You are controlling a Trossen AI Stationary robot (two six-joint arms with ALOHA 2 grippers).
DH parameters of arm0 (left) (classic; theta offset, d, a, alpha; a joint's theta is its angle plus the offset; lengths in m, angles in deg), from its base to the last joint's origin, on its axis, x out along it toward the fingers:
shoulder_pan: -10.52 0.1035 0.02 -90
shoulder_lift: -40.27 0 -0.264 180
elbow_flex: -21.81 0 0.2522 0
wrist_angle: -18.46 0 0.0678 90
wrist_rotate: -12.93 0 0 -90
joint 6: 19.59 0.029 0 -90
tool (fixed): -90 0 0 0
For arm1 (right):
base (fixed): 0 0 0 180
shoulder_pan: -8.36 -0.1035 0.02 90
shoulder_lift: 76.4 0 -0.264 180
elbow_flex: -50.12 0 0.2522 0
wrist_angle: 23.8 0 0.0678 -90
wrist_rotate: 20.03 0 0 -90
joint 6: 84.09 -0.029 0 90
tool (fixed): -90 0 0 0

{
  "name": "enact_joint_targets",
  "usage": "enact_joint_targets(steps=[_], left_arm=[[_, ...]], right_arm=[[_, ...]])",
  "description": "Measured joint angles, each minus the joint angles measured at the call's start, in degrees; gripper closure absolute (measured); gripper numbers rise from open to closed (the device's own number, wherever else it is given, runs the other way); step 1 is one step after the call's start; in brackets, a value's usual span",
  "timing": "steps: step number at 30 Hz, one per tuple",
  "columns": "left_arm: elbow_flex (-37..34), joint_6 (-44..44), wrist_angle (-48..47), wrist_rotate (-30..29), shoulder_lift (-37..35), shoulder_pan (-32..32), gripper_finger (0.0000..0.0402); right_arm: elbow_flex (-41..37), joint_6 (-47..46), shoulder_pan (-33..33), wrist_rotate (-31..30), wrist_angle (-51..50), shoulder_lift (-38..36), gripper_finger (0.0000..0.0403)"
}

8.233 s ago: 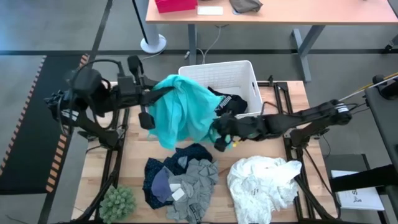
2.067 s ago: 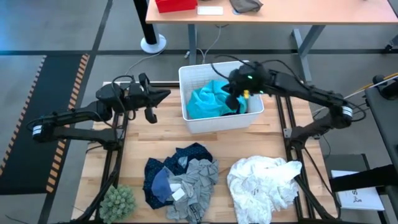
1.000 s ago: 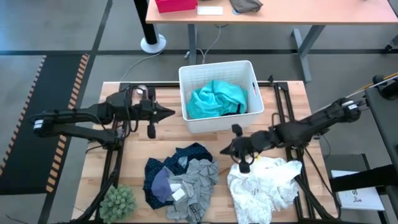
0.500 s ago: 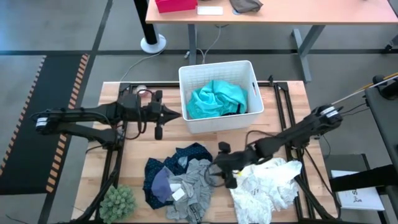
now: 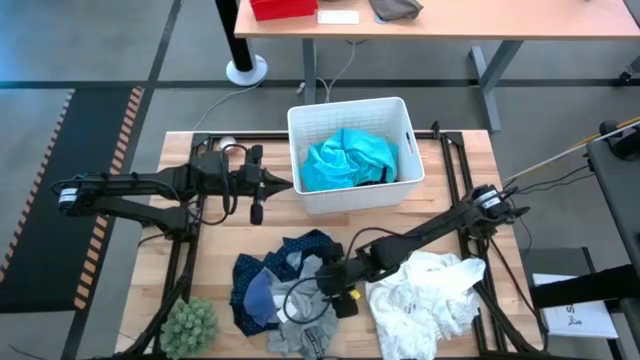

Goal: Sort clothes
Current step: Put the gray sock in the bin

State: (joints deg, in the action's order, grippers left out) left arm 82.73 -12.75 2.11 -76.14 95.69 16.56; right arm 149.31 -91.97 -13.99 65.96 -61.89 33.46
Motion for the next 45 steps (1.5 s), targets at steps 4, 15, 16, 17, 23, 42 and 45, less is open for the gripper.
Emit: enact_joint_targets(steps=[4,15,16,17,23,42,45], left_arm=[[0.00,0.19,0.00,-0.02,0.00,0.00,0.0402],[-0.02,0.72,0.16,-0.39,0.00,0.00,0.0402],[-0.02,1.04,0.18,-0.43,0.00,0.00,0.0402],[-0.02,1.27,0.18,-0.46,0.00,0.00,0.0402],[-0.05,2.07,1.39,-0.79,0.00,0.02,0.0402],[-0.05,3.45,4.58,-2.05,0.00,0.04,0.0402],[-0.05,3.45,4.58,-3.38,0.00,0.04,0.0402]], right_arm=[[3.98,1.45,0.03,4.06,-0.05,1.15,0.0105],[6.48,-1.51,3.44,18.68,5.86,8.24,0.0165],[6.55,-1.64,3.70,19.05,6.19,8.29,0.0162],[6.51,-1.78,3.93,19.08,5.93,8.38,0.0158],[6.44,-3.62,5.18,20.30,7.44,9.62,0.0138],[6.31,-7.53,7.39,27.60,10.08,13.71,0.0196],[6.31,-7.76,7.82,28.30,10.96,13.87,0.0218]])
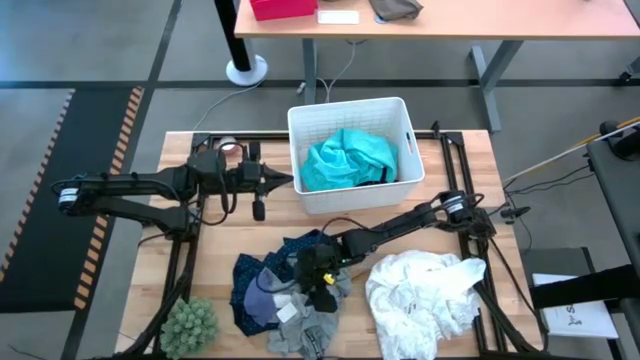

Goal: Sort clothes
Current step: Put the gray sock in the bin

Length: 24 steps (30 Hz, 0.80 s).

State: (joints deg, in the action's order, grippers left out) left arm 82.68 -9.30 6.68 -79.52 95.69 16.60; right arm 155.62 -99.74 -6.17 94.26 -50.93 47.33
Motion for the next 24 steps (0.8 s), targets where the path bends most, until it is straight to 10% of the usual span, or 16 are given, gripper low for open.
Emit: enact_joint_targets(steps=[10,24], left_arm=[[-0.01,-1.35,0.20,-0.14,0.00,0.00,0.0402],[0.00,-2.05,5.06,-0.14,0.00,0.00,0.0402]], right_arm=[[0.00,3.08,-0.40,-2.57,1.70,0.23,0.0393],[0.02,9.04,-0.46,-6.89,-0.75,-12.58,0.0402]])
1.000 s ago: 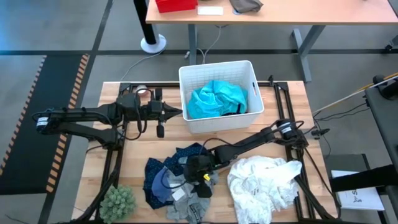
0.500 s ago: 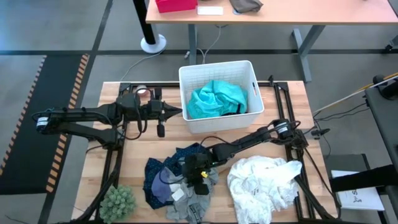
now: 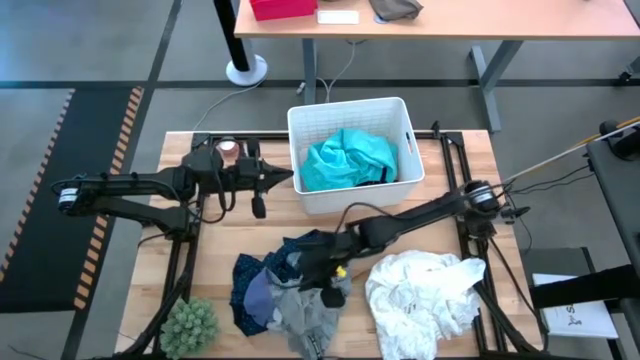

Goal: Sort clothes
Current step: Put the gray sock in the bin

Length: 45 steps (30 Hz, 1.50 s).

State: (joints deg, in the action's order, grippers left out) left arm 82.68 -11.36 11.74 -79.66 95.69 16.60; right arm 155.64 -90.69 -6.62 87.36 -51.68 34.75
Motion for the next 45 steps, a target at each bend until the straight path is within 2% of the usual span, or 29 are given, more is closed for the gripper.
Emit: enact_joint_targets(steps=[5,14,18,20,28,39,45], left_arm=[[0.00,0.00,0.73,0.00,-0.01,0.00,0.0402],[0.00,-0.39,0.71,0.00,0.00,0.00,0.0402],[0.00,-0.39,1.09,0.00,-0.02,0.00,0.0402],[0.00,-0.53,1.00,0.00,-0.02,0.00,0.0402],[0.00,-1.49,1.03,0.00,0.00,0.00,0.0402],[0.00,-1.88,1.02,0.00,0.04,0.00,0.0402],[0.00,-1.88,1.02,0.00,0.04,0.01,0.0402]], right_arm=[[0.00,3.37,-0.40,-5.97,-4.20,-7.54,0.0402],[0.00,12.44,0.56,-27.68,-9.88,-22.84,0.0403],[0.00,16.69,3.22,-37.07,-9.04,-28.88,0.0403],[0.07,18.14,5.58,-39.86,-8.29,-31.00,0.0403],[0.07,18.16,18.64,-39.66,-10.28,-33.46,0.0403],[0.05,15.77,35.67,-36.17,-19.41,-28.39,0.0403],[0.00,11.17,41.23,-25.96,-22.20,-22.49,0.0403]])
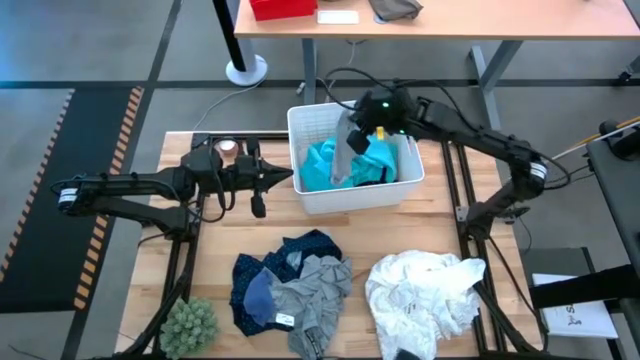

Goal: Sort clothes
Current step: Put the gray sock in the bin, then put the gray shirt in the bin

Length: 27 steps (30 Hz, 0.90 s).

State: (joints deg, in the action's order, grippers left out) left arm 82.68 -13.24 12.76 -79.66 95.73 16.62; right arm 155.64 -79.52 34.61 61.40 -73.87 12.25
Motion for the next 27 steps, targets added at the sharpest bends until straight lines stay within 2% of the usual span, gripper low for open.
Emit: enact_joint_targets(steps=[6,12,18,21,24,27], left_arm=[[0.00,0.07,-0.45,0.00,0.00,-0.01,0.0402],[0.00,0.09,-0.59,0.00,0.00,-0.01,0.0402],[0.00,0.46,-0.98,-1.33,0.00,-0.01,0.0402],[0.00,0.66,-0.98,-1.50,0.00,0.01,0.0402],[0.00,0.68,-1.09,-1.55,0.00,0.01,0.0402],[0.00,0.68,-1.50,-1.56,0.00,0.01,0.0402]], right_arm=[[0.00,-1.56,0.51,1.71,-1.60,6.00,0.0391],[0.00,-2.06,-0.21,1.72,-1.96,7.92,0.0318],[2.66,-2.50,-1.16,1.62,-5.63,4.15,0.0220],[6.18,-0.75,-2.71,5.05,-10.69,1.53,0.0183],[9.22,2.10,-5.90,8.47,-15.14,-0.50,0.0164],[10.23,3.13,-10.79,8.97,-17.17,-3.01,0.0168]])
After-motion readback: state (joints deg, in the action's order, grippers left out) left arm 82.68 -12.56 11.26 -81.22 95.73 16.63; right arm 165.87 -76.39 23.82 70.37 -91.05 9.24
